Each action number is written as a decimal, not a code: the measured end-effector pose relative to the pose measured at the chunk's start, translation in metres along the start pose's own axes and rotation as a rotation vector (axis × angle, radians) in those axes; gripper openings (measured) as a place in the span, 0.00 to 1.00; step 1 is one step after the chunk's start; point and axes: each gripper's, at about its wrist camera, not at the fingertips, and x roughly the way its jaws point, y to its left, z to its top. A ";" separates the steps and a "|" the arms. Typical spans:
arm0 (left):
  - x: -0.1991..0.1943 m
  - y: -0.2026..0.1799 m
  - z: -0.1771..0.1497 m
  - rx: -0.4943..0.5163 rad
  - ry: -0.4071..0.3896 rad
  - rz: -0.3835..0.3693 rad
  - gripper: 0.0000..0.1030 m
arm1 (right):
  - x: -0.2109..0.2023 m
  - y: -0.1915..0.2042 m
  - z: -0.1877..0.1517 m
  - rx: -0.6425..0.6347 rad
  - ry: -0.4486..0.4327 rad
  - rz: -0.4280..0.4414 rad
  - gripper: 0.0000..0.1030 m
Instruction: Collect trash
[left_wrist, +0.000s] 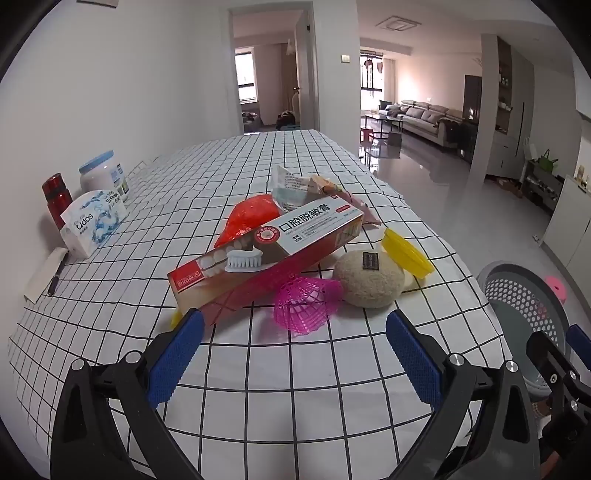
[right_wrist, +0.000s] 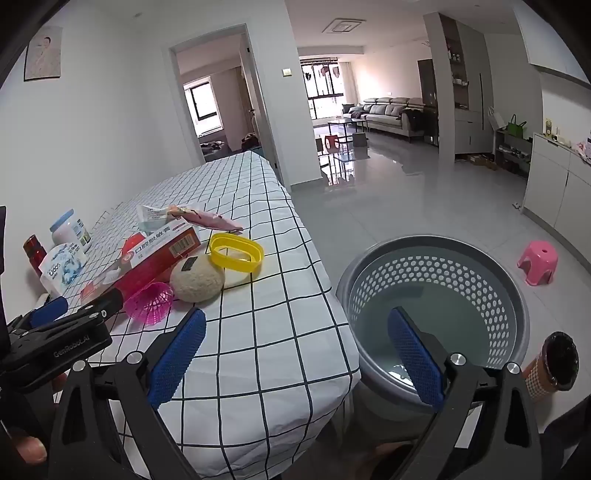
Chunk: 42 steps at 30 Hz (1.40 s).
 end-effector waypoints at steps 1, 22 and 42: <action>0.000 0.000 0.000 0.000 0.001 0.000 0.94 | 0.000 0.000 0.000 0.001 -0.002 0.000 0.92; 0.004 0.004 0.000 0.000 0.010 0.008 0.94 | 0.002 0.009 -0.001 -0.018 0.005 0.001 0.91; 0.000 0.002 0.000 0.009 0.005 0.000 0.94 | -0.001 0.009 0.001 -0.019 0.000 0.007 0.92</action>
